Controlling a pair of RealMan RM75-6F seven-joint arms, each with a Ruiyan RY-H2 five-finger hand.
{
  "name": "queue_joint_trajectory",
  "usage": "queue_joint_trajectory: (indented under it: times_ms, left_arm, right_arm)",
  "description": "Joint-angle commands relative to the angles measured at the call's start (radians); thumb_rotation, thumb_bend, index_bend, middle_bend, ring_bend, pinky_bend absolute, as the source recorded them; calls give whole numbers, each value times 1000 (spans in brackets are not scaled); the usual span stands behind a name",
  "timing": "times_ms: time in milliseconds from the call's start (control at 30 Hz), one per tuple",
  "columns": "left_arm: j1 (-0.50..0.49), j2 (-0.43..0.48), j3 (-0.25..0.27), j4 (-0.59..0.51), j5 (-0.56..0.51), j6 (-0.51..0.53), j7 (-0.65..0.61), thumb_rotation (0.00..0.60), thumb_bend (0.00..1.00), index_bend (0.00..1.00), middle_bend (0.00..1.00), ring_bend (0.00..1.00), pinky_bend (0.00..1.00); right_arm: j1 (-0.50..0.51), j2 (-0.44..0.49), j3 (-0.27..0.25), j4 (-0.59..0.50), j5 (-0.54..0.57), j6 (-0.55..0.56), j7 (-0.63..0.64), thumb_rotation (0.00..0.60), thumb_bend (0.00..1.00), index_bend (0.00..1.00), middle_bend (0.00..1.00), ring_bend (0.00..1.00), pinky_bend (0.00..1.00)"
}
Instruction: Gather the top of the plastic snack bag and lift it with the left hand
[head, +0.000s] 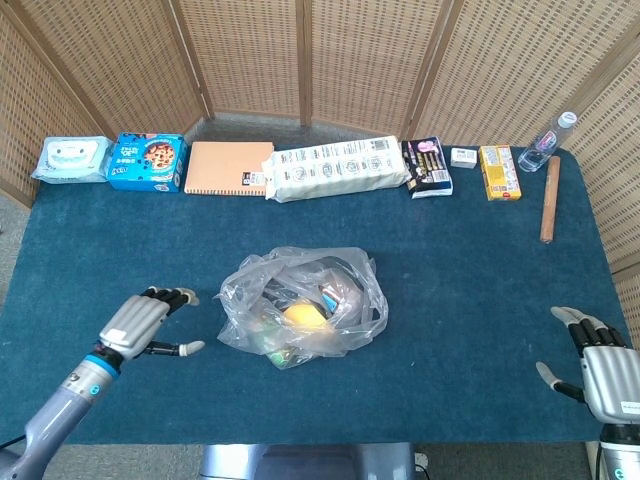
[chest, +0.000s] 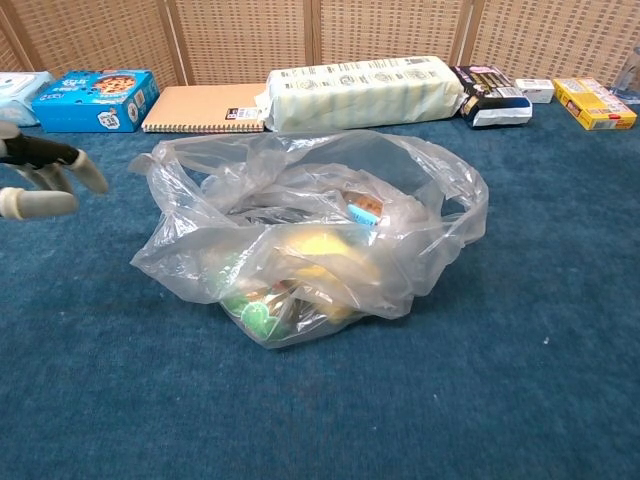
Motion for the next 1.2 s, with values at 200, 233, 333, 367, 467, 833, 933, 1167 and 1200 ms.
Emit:
queue_joint_trajectory:
  times_ms: [200,233,333,367,467,833,933,1167,1200]
  left_arm:
    - [-96,-68,-26,-6,-100,-72,69,0,41,227,217,255,223]
    - [-108,-79,-29,-2,-111,-81,77,0,41,227,217,255,224]
    - [-148,-109,-41,5,-156,-111,93,0,40,227,218,255,231]
    - [-159,-118,-44,8,-169,-117,97,0,40,227,218,255,234]
    - [-185,-147,-56,13,-205,-121,97,0,40,227,218,255,238]
    - [-219,-218,-115,16,-248,-134,-92,0,40,227,218,255,246]
    - [-211,-224,-125,12,-228,-119,-148,0,40,227,218,255,247]
    - [-198,-251,-138,19,-203,-81,-241,0,41,227,218,255,248]
    - [-197,-251,-140,14,-203,-85,-263,0,40,227,218,255,249]
  right_arm:
    - [-8,1,1,7,-3,12,17,519,241,190,233,248,256]
    - [-9,1,1,9,-2,12,20,519,240,190,233,248,256]
    - [-14,2,1,14,0,18,30,520,241,190,233,248,256]
    - [-16,3,2,16,0,21,33,518,241,190,233,248,256]
    - [-23,2,2,24,1,29,43,520,240,190,233,248,255]
    - [-34,-2,3,43,3,38,60,519,240,190,233,248,254]
    - [-34,-2,2,43,2,37,61,519,240,190,233,248,254]
    - [-34,-7,5,42,-4,41,57,522,242,190,233,248,254]
    - [-34,-7,5,41,-4,40,54,521,241,190,233,248,254]
